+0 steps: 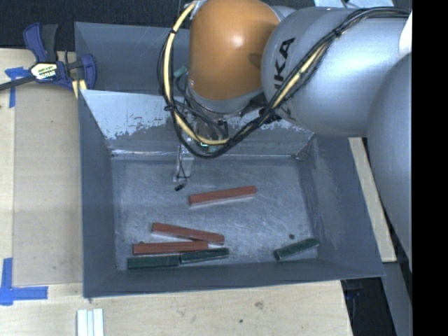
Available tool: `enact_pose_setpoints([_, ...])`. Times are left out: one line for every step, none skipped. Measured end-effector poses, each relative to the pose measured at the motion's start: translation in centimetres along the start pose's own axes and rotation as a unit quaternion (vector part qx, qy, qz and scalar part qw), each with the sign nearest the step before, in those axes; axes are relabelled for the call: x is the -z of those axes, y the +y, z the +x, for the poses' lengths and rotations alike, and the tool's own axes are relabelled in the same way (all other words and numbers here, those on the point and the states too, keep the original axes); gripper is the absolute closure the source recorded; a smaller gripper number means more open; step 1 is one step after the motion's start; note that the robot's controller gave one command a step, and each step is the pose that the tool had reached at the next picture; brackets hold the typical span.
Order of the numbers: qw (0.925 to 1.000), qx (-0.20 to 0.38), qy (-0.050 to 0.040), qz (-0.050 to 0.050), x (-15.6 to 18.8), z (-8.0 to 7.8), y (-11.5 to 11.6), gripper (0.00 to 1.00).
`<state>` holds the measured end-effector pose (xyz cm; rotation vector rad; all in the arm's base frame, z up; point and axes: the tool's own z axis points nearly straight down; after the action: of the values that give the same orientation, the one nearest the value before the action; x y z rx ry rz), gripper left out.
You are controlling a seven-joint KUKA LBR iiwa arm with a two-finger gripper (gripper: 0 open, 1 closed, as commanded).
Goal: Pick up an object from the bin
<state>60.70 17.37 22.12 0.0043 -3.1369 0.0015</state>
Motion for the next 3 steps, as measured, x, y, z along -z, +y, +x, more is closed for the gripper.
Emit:
enact_pose_setpoints([0.9996,0.029,0.0014,0.001,-11.0,5.3,-3.2,0.0])
enact_pose_setpoints([0.9963,0.086,-0.0034,-0.001,-15.2,8.7,-4.4,0.0])
enact_pose_setpoints([0.9964,0.085,-0.0077,-0.001,-14.8,8.4,-4.4,1.0])
